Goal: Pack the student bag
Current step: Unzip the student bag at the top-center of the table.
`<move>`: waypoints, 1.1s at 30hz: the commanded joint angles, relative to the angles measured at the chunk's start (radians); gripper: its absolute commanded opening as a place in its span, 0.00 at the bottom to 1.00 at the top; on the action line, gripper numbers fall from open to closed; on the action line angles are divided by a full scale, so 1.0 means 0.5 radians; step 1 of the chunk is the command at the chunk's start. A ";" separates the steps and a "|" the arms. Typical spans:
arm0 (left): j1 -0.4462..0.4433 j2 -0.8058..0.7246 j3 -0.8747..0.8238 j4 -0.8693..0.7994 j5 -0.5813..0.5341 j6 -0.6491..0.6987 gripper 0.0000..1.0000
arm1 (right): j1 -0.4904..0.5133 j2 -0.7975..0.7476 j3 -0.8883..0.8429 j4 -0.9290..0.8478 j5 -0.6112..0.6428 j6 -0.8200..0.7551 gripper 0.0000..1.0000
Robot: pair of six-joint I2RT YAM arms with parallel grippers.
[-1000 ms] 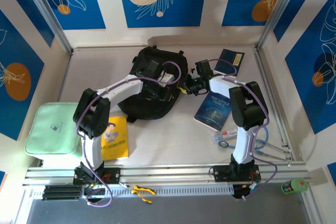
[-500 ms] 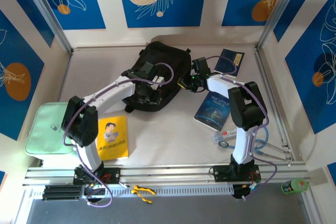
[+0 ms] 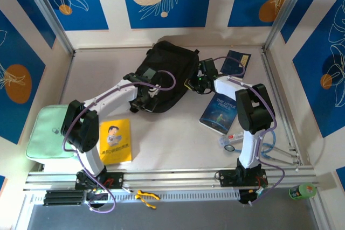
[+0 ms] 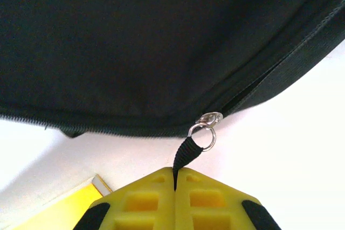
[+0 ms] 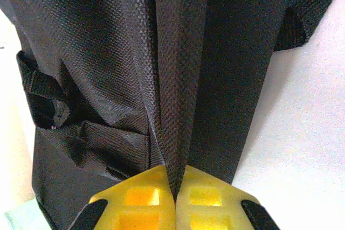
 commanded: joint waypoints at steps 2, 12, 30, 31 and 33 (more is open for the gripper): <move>0.033 -0.063 -0.047 -0.035 -0.018 0.102 0.00 | -0.053 0.028 0.120 0.062 0.012 -0.117 0.03; -0.144 -0.204 -0.161 0.655 0.519 -0.071 0.00 | -0.046 -0.487 -0.259 -0.033 -0.073 0.146 0.53; -0.446 -0.046 -0.160 1.086 0.647 -0.233 0.00 | 0.082 -0.929 -0.760 -0.395 -0.085 0.685 0.74; -0.449 -0.040 -0.171 1.097 0.651 -0.232 0.00 | 0.099 -0.903 -0.757 -0.376 -0.094 0.690 0.73; -0.450 -0.025 -0.173 1.092 0.648 -0.235 0.00 | 0.114 -0.848 -0.736 -0.366 -0.112 0.699 0.73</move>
